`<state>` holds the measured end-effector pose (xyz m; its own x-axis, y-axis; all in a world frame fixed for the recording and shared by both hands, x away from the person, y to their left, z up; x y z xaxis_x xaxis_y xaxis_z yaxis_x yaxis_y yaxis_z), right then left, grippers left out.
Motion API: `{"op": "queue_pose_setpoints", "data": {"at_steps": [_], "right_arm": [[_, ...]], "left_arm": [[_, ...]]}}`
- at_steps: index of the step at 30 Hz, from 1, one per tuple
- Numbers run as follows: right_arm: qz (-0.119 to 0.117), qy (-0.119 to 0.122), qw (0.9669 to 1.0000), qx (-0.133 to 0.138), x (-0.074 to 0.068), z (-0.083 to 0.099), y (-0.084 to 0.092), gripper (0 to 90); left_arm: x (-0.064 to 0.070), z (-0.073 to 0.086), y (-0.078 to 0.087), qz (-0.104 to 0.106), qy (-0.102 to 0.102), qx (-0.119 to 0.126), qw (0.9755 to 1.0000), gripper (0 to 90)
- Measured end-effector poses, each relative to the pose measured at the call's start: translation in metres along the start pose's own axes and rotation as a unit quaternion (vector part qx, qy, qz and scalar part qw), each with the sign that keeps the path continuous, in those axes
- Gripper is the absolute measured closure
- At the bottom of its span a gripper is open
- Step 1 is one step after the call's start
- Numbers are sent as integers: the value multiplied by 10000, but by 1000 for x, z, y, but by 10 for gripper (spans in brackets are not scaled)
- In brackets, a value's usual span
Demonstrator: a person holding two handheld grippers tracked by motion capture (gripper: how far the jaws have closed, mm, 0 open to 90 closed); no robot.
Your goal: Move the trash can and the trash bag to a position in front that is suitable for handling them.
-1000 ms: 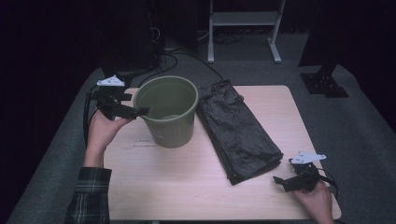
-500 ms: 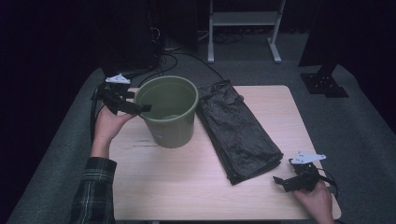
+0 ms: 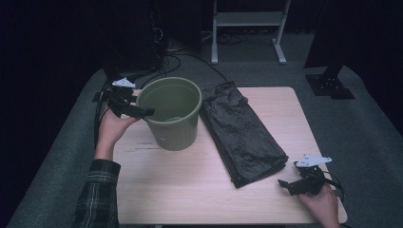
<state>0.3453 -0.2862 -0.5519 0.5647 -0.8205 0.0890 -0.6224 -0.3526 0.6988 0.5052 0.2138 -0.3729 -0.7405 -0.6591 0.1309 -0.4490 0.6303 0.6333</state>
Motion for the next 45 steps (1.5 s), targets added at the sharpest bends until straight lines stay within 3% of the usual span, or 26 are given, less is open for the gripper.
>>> {"op": "queue_pose_setpoints", "data": {"at_steps": [8, 26, 45], "right_arm": [[-1, -1, 10000, -1, 0, 0, 0, 0], [1, 6, 10000, 4, 0, 0, 0, 0], [0, 1, 10000, -2, 0, 0, 0, 0]], "left_arm": [[7, 3, -3, 112, 29, 56, 9999, 0], [41, 11, 1, 389, -27, 243, 9989, 0], [100, 25, 3, 697, -334, 135, 9969, 0]]}}
Point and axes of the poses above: each handheld gripper's, and its own axes: y roughly backward along the jaws, z roughly out of its underside, x roughly to its right, the point moved 9 cm from there along -y, roughly forward along the jaws, and after that the axes turned 8 degrees about z, right-handed, at the moved point
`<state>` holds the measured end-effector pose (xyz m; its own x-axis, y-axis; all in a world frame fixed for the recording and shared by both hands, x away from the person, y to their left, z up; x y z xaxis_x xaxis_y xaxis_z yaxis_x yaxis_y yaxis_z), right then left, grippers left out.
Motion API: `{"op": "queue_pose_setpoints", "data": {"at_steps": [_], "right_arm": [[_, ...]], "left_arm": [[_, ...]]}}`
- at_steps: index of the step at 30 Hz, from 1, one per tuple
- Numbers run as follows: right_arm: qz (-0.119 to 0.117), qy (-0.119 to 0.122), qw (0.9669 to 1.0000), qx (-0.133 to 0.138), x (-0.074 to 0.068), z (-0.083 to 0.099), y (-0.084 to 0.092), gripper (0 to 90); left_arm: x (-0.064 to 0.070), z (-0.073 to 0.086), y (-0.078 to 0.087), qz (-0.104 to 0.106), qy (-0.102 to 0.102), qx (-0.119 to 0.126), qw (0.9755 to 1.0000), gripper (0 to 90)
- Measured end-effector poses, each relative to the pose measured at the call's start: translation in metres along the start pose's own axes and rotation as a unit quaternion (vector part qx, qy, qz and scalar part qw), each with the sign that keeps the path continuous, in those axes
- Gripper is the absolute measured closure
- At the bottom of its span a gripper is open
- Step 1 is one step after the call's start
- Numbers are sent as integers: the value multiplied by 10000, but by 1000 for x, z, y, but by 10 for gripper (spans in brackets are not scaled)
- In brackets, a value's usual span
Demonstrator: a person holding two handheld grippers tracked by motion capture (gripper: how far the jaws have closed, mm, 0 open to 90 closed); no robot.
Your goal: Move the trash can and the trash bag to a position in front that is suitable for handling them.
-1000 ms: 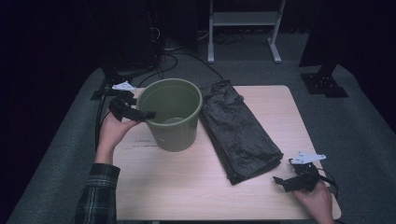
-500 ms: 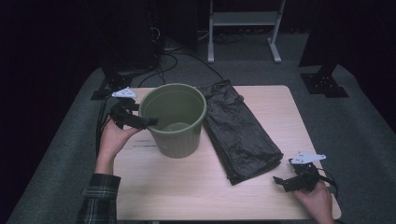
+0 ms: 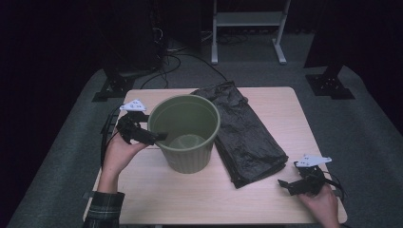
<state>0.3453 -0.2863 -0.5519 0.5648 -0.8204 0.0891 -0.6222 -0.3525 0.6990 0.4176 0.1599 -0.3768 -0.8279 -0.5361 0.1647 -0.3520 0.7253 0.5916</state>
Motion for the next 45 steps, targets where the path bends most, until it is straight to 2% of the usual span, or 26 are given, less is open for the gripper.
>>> {"op": "queue_pose_setpoints", "data": {"at_steps": [9, 15, 23, 27, 31, 41, 45], "right_arm": [[4, -2, 10000, 3, 0, 0, 0, 0], [6, 3, 10000, 4, 0, 0, 0, 0], [7, 5, 10000, 9, 0, 0, 0, 0], [7, 6, 10000, 10, 0, 0, 0, 0], [7, 7, 10000, 10, 0, 0, 0, 0], [8, 7, 10000, 9, 0, 0, 0, 0], [8, 7, 10000, 10, 0, 0, 0, 0]], "left_arm": [[24, 3, -4, 144, -111, 18, 9998, 0], [35, 5, -6, 233, -128, 112, 9996, 0], [48, 9, -5, 356, -165, 92, 9992, 0], [48, 8, -5, 381, -111, 170, 9991, 0], [46, 6, -4, 392, -101, 132, 9991, 0], [35, -2, -1, 260, -59, 176, 9995, 0], [30, -10, 5, 231, -54, 322, 9992, 0]]}}
Point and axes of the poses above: each handheld gripper's, and its own axes: y roughly backward along the jaws, z roughly out of its underside, x roughly to its right, the point moved 9 cm from there along -y, roughly forward along the jaws, and after that the axes turned 8 degrees about z, right-handed, at the moved point
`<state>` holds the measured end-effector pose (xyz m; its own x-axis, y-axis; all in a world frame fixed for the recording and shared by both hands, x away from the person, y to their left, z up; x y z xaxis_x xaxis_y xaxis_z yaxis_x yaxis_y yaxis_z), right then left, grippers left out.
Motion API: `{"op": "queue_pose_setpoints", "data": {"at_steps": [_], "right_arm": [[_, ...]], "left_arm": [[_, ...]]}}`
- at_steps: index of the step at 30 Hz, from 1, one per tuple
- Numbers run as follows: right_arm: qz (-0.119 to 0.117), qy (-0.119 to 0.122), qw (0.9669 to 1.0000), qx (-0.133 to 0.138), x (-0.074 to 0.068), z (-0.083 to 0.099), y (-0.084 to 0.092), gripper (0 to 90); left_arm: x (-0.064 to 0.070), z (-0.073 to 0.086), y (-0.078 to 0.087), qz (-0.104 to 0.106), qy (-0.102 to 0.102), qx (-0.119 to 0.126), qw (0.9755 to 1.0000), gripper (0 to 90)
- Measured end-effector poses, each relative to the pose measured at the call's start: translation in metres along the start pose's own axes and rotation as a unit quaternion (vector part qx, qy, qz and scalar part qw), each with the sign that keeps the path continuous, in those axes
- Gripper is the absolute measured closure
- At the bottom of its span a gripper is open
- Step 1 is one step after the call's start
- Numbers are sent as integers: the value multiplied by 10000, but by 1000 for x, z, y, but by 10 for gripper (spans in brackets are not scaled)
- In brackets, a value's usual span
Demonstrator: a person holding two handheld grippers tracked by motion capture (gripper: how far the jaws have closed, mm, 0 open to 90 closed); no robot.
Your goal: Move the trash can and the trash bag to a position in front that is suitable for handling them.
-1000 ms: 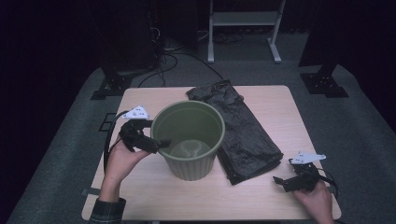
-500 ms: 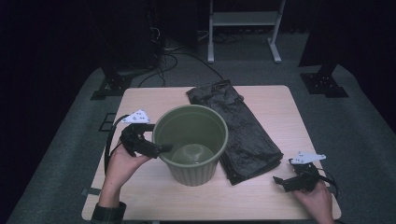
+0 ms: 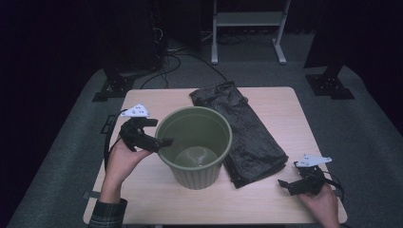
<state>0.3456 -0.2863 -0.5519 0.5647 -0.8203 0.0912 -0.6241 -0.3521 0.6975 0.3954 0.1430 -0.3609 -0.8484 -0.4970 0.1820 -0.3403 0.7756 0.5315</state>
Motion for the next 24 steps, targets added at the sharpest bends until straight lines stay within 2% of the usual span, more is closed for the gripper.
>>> {"op": "queue_pose_setpoints", "data": {"at_steps": [5, 10, 17, 24], "right_arm": [[-2, -1, 10000, 1, 0, 0, 0, 0], [-2, 0, 10000, 1, 0, 0, 0, 0], [0, 2, 10000, -2, 0, 0, 0, 0], [0, 1, 10000, 0, 0, 0, 0, 0]], "left_arm": [[-1, -9, 7, -60, -51, 89, 9999, 0], [-4, -10, 16, -184, -58, 150, 9997, 0], [-1, -6, 34, -345, -123, 279, 9989, 0], [4, 8, 49, -469, -121, 337, 9983, 0]]}}
Point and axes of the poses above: each handheld gripper's, and its own axes: y roughly backward along the jaws, z roughly out of its underside, x roughly to its right, the point moved 9 cm from there along -y, roughly forward along the jaws, and after that the axes turned 8 degrees about z, right-handed, at the moved point
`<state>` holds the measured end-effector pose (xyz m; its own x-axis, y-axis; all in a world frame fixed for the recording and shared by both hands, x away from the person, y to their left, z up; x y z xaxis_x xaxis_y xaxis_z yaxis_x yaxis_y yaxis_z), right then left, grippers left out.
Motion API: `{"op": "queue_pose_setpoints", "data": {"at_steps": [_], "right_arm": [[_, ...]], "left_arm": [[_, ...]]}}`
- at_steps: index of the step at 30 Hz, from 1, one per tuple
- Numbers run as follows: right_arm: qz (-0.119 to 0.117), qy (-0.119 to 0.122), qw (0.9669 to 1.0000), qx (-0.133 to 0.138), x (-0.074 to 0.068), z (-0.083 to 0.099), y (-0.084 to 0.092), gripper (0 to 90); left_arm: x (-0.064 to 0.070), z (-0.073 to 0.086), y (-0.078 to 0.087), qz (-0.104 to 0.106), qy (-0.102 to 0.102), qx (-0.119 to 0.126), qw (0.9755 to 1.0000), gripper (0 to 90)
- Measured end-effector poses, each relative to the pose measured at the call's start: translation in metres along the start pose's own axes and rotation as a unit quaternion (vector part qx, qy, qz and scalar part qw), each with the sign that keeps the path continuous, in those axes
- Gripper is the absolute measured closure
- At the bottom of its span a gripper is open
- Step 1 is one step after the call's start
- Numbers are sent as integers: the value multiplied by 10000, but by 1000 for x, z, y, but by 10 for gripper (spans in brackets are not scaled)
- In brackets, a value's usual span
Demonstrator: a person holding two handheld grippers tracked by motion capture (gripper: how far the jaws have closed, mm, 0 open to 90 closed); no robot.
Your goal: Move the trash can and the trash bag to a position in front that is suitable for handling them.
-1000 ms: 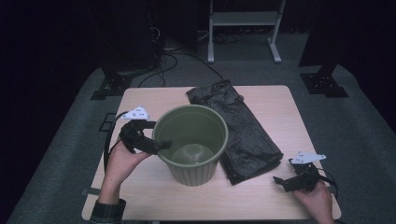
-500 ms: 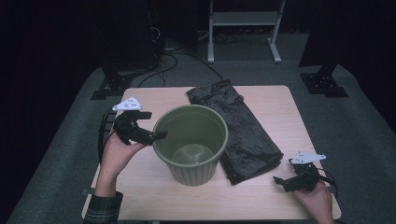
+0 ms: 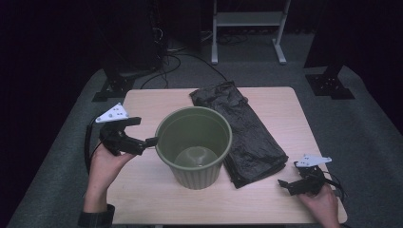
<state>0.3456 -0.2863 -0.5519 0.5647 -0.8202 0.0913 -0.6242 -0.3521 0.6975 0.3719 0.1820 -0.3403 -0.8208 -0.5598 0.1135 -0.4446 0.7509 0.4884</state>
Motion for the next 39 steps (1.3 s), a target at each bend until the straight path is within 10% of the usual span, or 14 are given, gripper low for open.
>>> {"op": "queue_pose_setpoints", "data": {"at_steps": [14, 39], "right_arm": [[20, -22, 10000, -2, 0, 0, 0, 0], [-22, 18, 10000, 4, 0, -1, -1, 0]], "left_arm": [[8, 41, 10, -140, -18, -37, 9999, 0], [3, 121, -28, -300, -89, -271, 9991, 0]]}}
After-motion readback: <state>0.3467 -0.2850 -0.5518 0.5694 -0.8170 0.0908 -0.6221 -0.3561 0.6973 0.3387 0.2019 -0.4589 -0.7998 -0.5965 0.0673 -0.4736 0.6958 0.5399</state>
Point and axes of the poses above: each handheld gripper's, and its own axes: y roughly backward along the jaws, z roughly out of its underside, x roughly to its right, the point moved 9 cm from there along -y, roughly forward along the jaws, and after that the axes turned 8 degrees about z, right-handed, at the moved point
